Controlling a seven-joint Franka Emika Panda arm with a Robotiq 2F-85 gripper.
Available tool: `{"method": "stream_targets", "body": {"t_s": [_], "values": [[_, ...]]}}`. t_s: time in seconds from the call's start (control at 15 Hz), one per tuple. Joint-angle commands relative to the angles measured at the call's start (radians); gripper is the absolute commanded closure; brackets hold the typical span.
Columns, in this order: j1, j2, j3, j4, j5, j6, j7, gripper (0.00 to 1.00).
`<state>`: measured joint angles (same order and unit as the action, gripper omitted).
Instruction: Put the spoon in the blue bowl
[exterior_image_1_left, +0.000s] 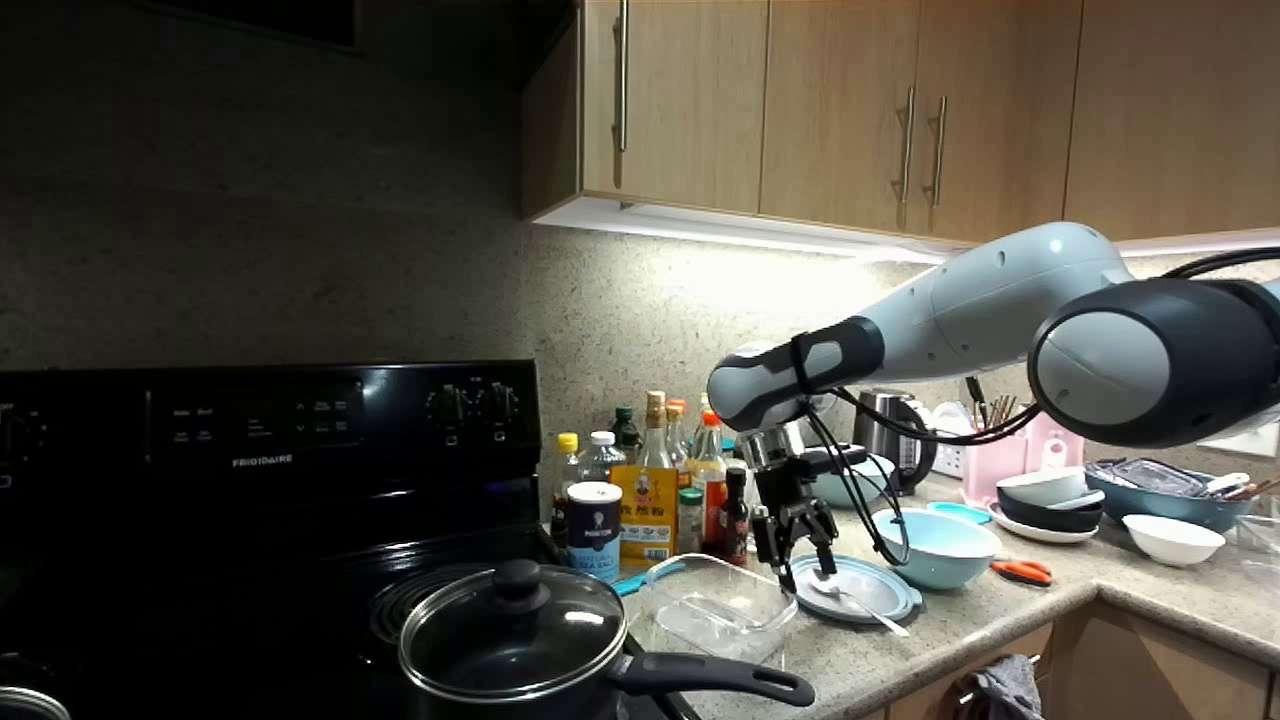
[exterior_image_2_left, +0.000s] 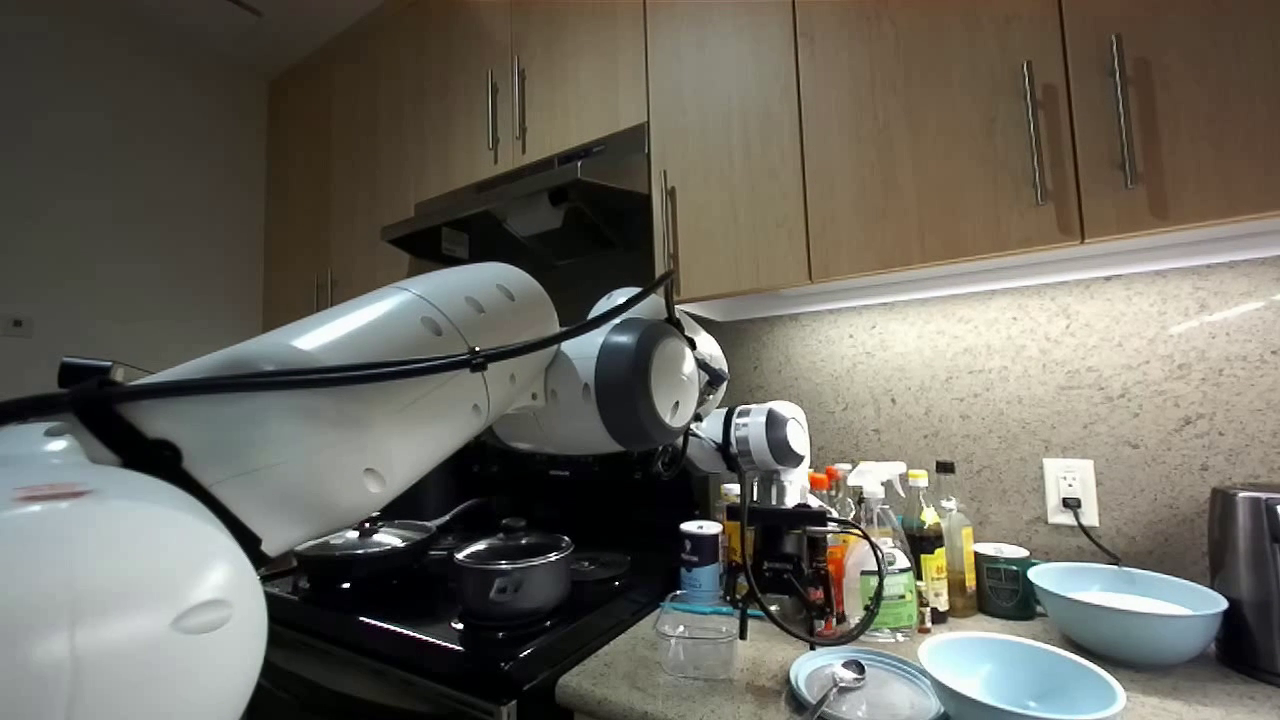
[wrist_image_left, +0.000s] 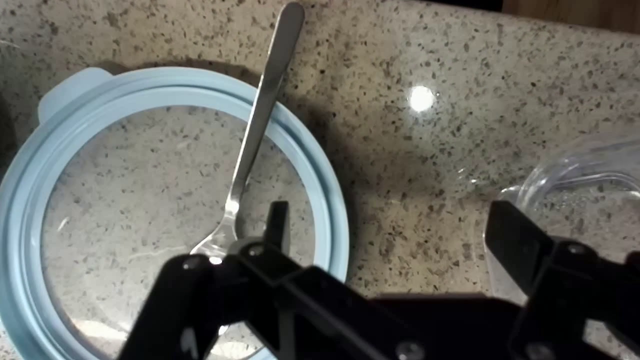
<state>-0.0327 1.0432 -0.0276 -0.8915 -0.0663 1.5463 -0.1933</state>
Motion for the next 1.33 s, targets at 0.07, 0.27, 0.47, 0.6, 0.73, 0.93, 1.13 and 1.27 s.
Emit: {"method": "stream_targets", "body": {"t_s": [0.07, 0.27, 0.47, 0.6, 0.73, 0.93, 1.13, 1.27], "values": [[-0.02, 0.013, -0.003, 0.009, 0.02, -0.012, 0.024, 0.0], [-0.07, 0.036, -0.017, 0.013, 0.041, -0.008, 0.049, 0.0], [-0.119, 0.052, -0.019, 0.022, 0.066, -0.008, 0.052, 0.0], [-0.143, 0.065, -0.018, 0.032, 0.076, -0.012, 0.053, 0.0], [-0.159, 0.072, -0.013, 0.041, 0.089, -0.021, 0.047, 0.03], [-0.167, 0.085, -0.012, 0.062, 0.102, -0.03, 0.053, 0.3], [-0.167, 0.096, -0.013, 0.082, 0.107, -0.041, 0.051, 0.51], [-0.167, 0.102, -0.011, 0.097, 0.108, -0.049, 0.05, 0.63]]}}
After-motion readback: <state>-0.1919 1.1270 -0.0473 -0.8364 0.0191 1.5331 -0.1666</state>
